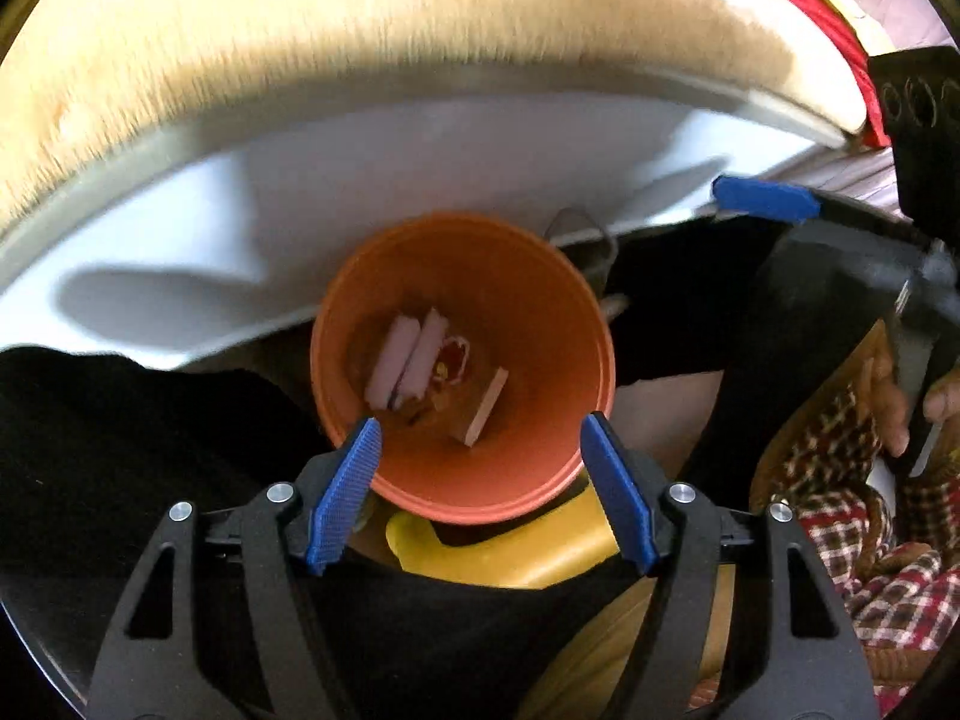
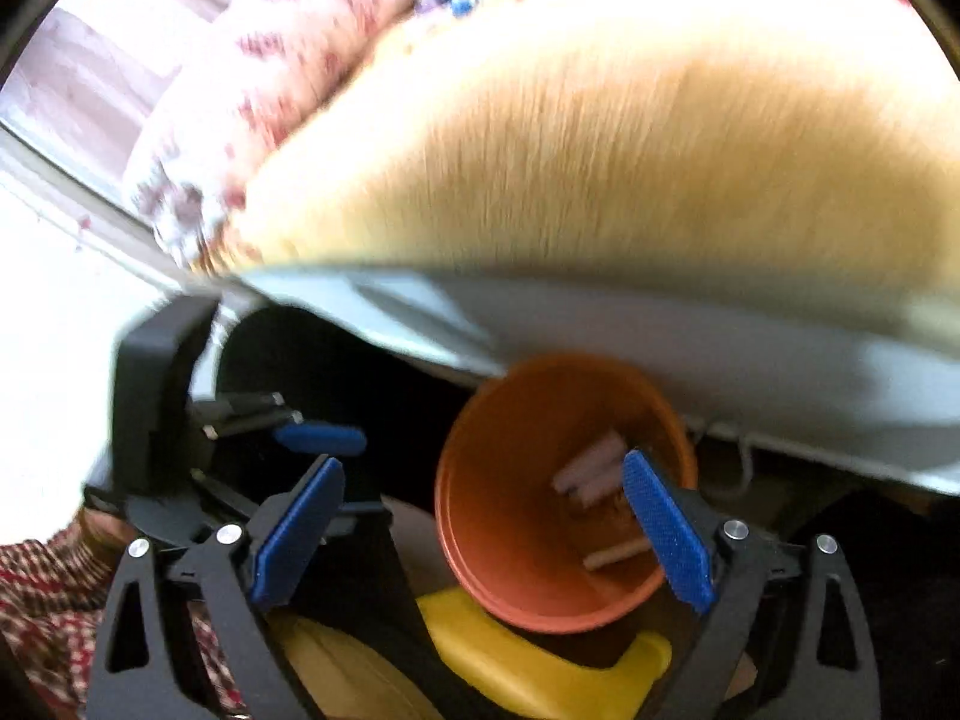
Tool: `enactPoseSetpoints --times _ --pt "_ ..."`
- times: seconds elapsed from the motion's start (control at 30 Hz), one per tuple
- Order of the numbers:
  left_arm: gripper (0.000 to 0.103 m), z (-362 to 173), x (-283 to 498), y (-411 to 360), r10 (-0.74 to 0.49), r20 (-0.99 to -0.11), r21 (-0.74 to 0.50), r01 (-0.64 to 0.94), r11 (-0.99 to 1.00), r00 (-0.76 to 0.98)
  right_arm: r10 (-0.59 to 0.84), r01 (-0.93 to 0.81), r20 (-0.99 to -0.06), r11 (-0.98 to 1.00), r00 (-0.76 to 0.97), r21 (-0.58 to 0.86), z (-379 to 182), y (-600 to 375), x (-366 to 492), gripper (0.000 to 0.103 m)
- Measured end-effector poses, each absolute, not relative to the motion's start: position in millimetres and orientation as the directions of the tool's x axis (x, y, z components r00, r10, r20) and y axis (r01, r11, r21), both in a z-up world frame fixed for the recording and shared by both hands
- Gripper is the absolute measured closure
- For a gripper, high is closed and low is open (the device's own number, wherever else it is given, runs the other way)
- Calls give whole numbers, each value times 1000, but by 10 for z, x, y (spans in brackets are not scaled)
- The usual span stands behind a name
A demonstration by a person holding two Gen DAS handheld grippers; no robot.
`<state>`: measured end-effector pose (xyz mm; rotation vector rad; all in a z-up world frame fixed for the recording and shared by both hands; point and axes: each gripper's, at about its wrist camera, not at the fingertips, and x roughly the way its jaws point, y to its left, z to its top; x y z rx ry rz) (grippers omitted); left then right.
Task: Collect trash
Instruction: 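Lower both tools over the orange bucket and release the foam tubes, then grasp a white foam tube with the left tool while the right tool grasps the black sock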
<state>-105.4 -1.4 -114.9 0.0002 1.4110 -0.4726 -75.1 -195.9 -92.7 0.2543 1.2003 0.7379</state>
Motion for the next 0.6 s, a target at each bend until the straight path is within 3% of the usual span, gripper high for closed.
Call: enactPoseSetpoints --times 0.33,0.6 --pt "35 -336 -850 117 -394 -843 -252 379 891 366 660 -435 -608 750 442 498 30 -2383 -619 8" --pt "35 233 8 472 -314 -749 -202 251 947 583 633 -469 -535 774 559 426 346 -2369 -225 7"
